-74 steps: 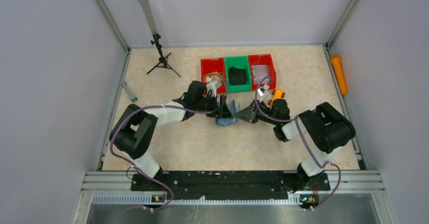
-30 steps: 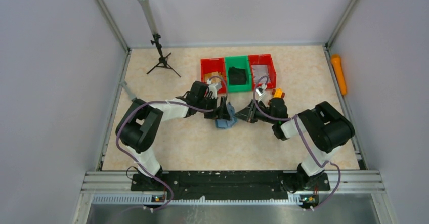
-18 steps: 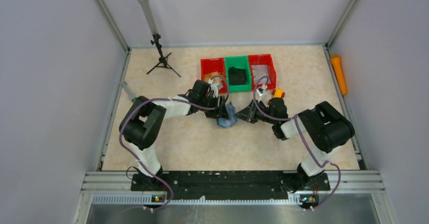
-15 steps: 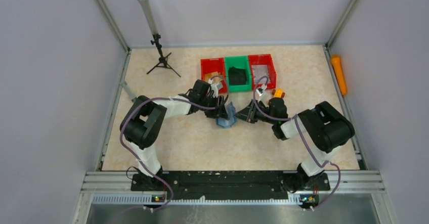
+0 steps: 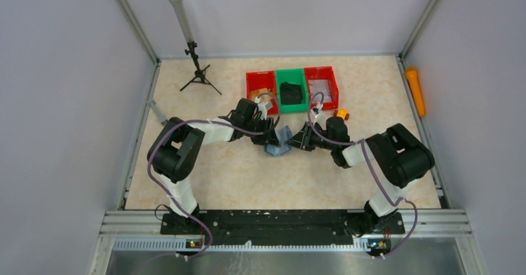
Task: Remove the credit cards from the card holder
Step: Remove the credit card from the card holder.
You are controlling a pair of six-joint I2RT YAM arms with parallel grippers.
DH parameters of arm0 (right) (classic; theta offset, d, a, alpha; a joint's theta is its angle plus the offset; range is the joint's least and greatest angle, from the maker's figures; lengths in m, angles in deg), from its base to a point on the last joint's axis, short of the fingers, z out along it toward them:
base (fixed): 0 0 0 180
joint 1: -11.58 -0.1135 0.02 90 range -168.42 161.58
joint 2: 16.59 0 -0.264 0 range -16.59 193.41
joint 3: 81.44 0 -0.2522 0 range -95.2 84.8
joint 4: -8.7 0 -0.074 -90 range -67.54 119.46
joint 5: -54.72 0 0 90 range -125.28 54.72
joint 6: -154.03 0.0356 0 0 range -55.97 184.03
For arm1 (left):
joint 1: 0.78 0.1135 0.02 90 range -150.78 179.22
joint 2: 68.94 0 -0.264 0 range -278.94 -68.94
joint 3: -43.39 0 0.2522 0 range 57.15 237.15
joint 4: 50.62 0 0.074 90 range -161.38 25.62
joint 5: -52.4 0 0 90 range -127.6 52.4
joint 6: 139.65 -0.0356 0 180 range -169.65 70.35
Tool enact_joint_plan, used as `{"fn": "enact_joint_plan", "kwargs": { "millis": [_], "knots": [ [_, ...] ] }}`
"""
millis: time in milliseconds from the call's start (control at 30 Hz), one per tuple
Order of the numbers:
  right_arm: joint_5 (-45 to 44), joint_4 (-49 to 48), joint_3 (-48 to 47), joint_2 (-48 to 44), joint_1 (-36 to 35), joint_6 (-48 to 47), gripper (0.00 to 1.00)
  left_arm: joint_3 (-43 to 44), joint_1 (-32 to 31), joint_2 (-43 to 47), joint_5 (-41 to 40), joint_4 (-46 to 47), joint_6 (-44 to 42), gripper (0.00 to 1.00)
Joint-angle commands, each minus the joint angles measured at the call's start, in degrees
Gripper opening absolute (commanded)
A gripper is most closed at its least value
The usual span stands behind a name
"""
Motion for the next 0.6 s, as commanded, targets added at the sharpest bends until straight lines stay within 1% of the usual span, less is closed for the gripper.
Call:
{"fn": "enact_joint_plan", "kwargs": {
  "millis": [0,67,167,200,300,433,500,567],
  "knots": [
    [-0.9,1.2,-1.8,-0.9,-0.9,-1.7,0.15,-1.6,0.9,2.2,2.4,4.2,1.2,0.45],
    [-1.4,1.5,-1.7,-1.1,-0.9,-1.8,0.07,-2.6,1.5,3.2,2.1,5.0,1.9,0.47],
    [-2.1,1.8,-1.5,-2.0,-0.9,-2.1,0.01,-5.7,2.8,6.7,-1.2,7.2,2.5,0.55],
    [-2.3,2.0,-1.4,-2.3,-0.9,-2.2,0.01,-6.6,3.2,8.0,-3.3,7.0,2.3,0.57],
    [-2.4,1.6,-1.1,-2.7,-0.9,-2.3,0.0,-7.9,4.1,11.6,-9.3,5.2,2.0,0.7],
    [-2.3,1.1,-0.9,-2.9,-0.9,-2.2,0.0,-8.9,4.3,14.1,-14.6,3.8,1.7,0.77],
    [-2.1,0.5,-0.7,-3.0,-0.9,-2.2,0.0,-9.2,4.3,14.8,-15.4,3.8,1.5,0.81],
    [-1.8,0.2,-0.7,-3.1,-0.9,-2.1,0.0,-10.3,4.2,15.6,-12.9,6.5,1.5,0.89]
  ]
}}
